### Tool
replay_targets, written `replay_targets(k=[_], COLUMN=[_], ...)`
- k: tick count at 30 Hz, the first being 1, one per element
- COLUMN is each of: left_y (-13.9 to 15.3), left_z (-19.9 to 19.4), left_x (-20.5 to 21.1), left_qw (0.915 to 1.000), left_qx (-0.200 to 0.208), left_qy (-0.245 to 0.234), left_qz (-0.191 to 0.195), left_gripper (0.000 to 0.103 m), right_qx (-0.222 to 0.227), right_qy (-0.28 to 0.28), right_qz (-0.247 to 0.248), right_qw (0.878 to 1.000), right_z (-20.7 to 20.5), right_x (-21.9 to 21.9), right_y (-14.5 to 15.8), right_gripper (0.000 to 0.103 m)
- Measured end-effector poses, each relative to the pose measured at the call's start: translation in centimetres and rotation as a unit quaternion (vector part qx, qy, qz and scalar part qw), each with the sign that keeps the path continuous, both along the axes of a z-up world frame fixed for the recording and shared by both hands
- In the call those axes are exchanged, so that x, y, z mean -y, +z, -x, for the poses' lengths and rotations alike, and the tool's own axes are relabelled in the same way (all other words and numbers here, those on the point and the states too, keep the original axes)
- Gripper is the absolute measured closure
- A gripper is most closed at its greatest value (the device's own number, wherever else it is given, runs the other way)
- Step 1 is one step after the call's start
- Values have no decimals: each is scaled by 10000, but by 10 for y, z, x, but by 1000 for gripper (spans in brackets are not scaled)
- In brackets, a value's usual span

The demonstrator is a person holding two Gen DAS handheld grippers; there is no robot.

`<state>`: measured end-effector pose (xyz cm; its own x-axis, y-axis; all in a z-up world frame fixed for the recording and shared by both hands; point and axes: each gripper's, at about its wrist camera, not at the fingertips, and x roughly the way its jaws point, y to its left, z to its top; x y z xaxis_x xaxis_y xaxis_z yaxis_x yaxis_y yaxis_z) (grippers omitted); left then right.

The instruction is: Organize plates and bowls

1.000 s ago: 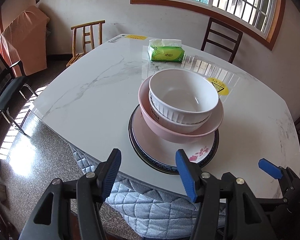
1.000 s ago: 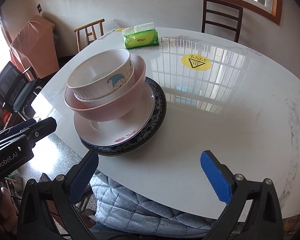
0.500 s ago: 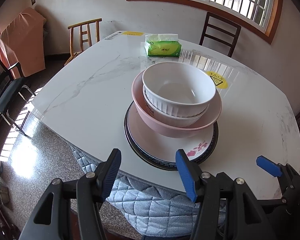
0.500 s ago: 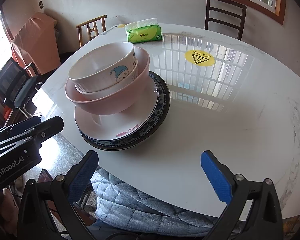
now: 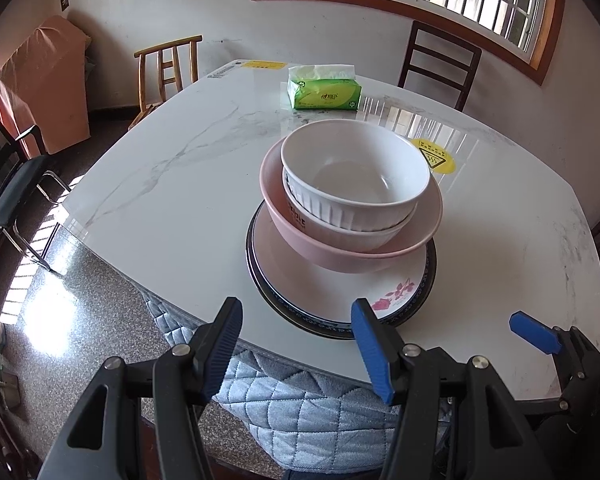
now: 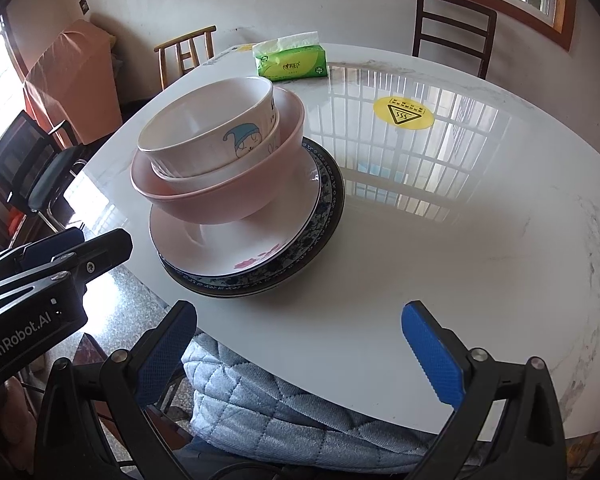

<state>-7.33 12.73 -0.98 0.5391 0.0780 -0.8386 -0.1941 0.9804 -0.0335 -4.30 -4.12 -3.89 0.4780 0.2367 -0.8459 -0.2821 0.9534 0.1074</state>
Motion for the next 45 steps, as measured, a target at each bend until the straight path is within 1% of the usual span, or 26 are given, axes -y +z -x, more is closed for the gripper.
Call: replay_targets(k=[45], left_y=[-2], left_z=[-2], left_x=[6], left_qw=[9999], left_qx=[-103], left_qy=[-63], left_qz=[-103], left_gripper=[45], right_qx=[-73], right_qy=[161], right_qz=[91], right_qw=[9998], right_z=[1], right_x=[-8], right_y=[-3], right_gripper=[1])
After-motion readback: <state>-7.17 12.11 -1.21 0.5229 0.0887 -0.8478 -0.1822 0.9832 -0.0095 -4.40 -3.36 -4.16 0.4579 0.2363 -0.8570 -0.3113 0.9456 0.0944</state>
